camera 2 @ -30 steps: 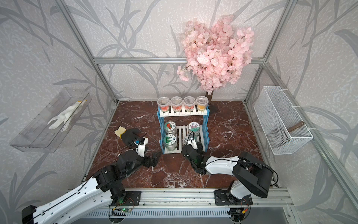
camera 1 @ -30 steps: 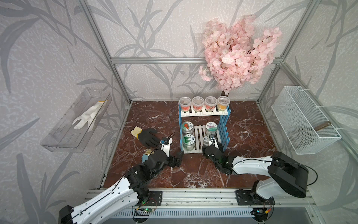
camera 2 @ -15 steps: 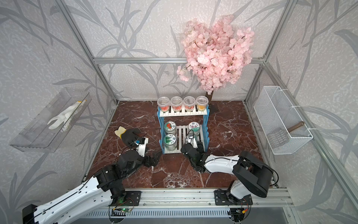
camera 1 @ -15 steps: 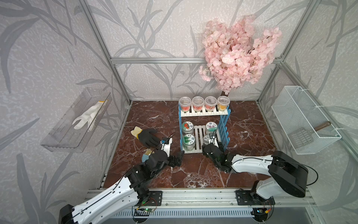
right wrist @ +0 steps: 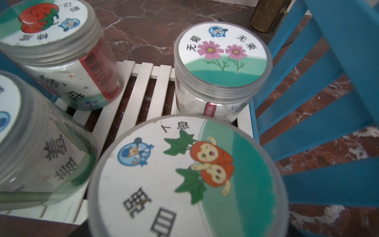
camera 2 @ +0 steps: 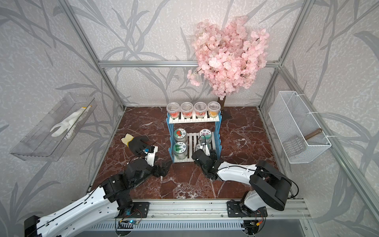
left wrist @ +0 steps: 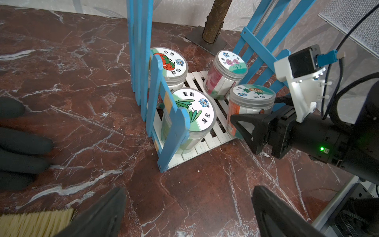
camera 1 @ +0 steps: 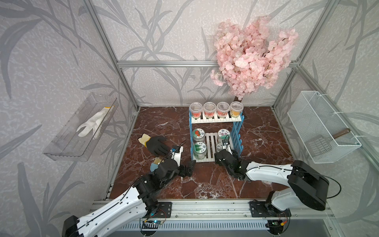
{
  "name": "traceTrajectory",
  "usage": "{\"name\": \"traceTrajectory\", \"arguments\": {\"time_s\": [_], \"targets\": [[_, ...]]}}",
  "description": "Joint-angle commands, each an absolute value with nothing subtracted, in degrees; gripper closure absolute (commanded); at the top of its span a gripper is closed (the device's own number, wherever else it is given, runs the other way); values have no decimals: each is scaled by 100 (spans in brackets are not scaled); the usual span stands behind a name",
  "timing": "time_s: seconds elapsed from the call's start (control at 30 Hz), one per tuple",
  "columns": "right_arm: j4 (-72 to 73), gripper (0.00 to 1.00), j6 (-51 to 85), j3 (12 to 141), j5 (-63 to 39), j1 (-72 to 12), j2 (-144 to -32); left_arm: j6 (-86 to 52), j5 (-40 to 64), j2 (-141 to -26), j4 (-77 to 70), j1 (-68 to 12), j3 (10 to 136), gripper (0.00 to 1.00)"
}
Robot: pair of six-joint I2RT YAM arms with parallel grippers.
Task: Place the seed container on the shelf
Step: Place the seed jar on the shelf.
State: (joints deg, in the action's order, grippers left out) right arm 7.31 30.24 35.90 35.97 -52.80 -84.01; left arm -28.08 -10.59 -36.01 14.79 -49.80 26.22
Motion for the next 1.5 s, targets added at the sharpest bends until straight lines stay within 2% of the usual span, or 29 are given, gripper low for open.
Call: {"name": "traceTrajectory", "arguments": {"time_s": [0.0, 0.27, 0.47, 0.63, 0.87, 1.0, 1.27, 1.47], "targets": [[495, 9, 3124, 3624, 3472, -5248, -8428, -2812, -998, -3619, 1455, -4957, 2558, 0], [708, 10, 2894, 3605, 3654, -5251, -8507, -2840, -1018, -3577, 1428, -4957, 2531, 0], [356, 4, 3060, 3687, 3740, -5250, -8474, -2830, -1012, -3611, 1425, -4957, 2540, 0], [153, 4, 3086, 3764, 3563, -5249, -8287, -2830, -1002, -3627, 1425, -4957, 2543, 0], [-644, 13, 3129, 4065, 3367, -5036, -7964, -2852, -1002, -3597, 1431, -4957, 2547, 0], [-980, 14, 3179, 4165, 3390, -4901, -7923, -2873, -972, -3617, 1393, -4953, 2507, 0], [-488, 14, 3188, 4148, 3122, -4808, -8152, -2872, -958, -3658, 1371, -4957, 2523, 0], [-557, 11, 3240, 4338, 3487, -4808, -8545, -2893, -956, -3628, 1436, -4957, 2531, 0]]}}
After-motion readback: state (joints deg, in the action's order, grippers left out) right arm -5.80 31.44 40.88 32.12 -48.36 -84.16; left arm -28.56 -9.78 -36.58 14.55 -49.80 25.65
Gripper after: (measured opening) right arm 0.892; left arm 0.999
